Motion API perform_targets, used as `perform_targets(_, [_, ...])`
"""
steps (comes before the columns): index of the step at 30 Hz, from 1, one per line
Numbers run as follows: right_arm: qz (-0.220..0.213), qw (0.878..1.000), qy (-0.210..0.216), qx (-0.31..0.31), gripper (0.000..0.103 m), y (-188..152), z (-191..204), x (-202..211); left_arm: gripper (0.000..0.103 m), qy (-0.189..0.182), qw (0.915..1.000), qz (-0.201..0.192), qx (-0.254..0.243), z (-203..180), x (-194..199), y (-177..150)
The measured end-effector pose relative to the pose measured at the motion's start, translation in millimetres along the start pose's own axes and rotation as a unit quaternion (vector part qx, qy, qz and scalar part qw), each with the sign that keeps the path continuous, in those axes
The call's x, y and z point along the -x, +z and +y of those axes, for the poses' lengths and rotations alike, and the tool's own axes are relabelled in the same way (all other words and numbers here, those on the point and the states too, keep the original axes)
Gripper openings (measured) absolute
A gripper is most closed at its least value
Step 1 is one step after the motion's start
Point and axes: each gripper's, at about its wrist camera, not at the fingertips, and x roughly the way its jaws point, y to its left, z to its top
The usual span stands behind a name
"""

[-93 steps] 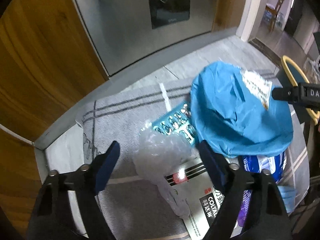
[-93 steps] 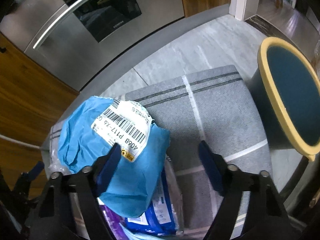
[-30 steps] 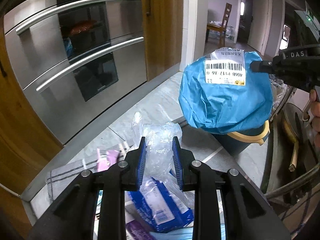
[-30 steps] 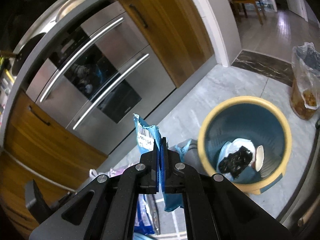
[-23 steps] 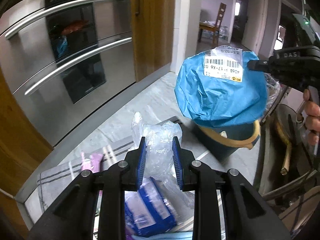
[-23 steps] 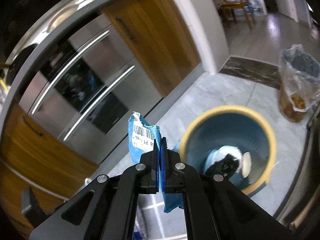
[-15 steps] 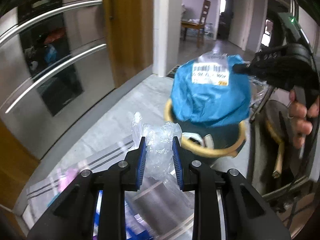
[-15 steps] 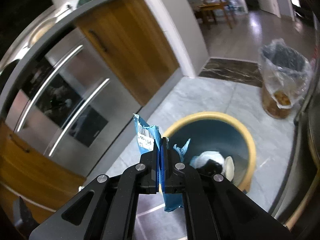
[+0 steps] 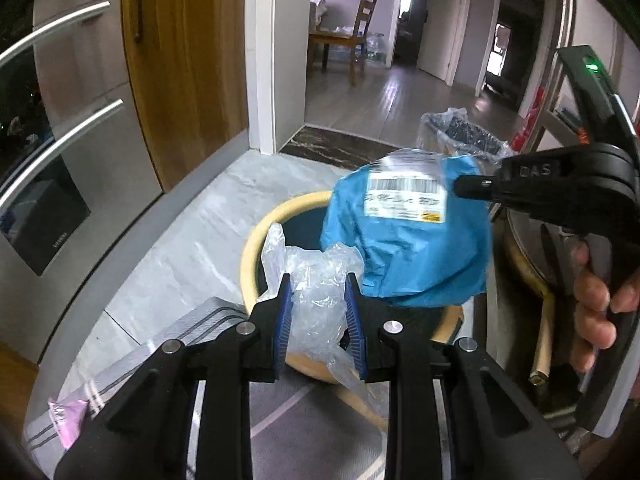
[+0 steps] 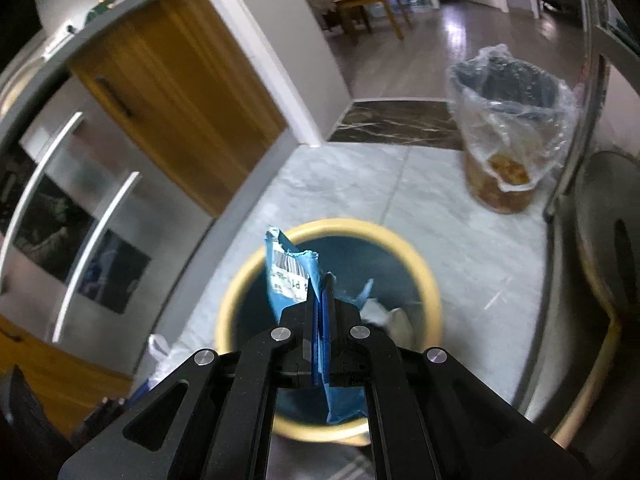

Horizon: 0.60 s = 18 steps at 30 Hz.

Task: Collect trash
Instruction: 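Lift and carry the mailer bag and plastic wrap over the teal bin, then open both tools to drop the mailer bag and wrap into the bin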

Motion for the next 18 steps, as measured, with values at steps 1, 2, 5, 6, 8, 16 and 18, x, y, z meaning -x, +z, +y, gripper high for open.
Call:
perform_targets(1, [0.002,1.000,-0.008,-0.005,0.002,1,-6,-3,0.025,0.001,1.0000,0.002,0.000,0,-5,1])
perform_targets(2, [0.011,1.000,-0.008,-0.017,0.002,0,-12,-8,0.025,0.004,1.0000,0.005,-0.002,0,-12,2])
perform_targets(5, [0.026,0.999,-0.013,-0.027,0.002,-3,-18,-16,0.025,0.005,1.0000,0.004,-0.005,-4,-26,7])
perform_targets(6, [0.028,0.999,-0.013,-0.025,0.002,-3,-18,-17,0.025,0.009,0.9999,0.005,-0.009,-5,-33,9])
perform_targets(8, [0.030,0.999,-0.014,-0.017,0.002,-5,-14,-18,0.025,0.016,0.9997,0.011,-0.016,-7,-40,11])
perform_targets(16, [0.049,0.998,-0.028,0.002,0.003,-8,-12,-33,0.026,0.030,0.9980,0.032,-0.045,-23,-68,12])
perform_targets(18, [0.053,0.998,-0.028,0.006,0.003,-9,-10,-34,0.026,0.029,0.9978,0.035,-0.048,-26,-71,11])
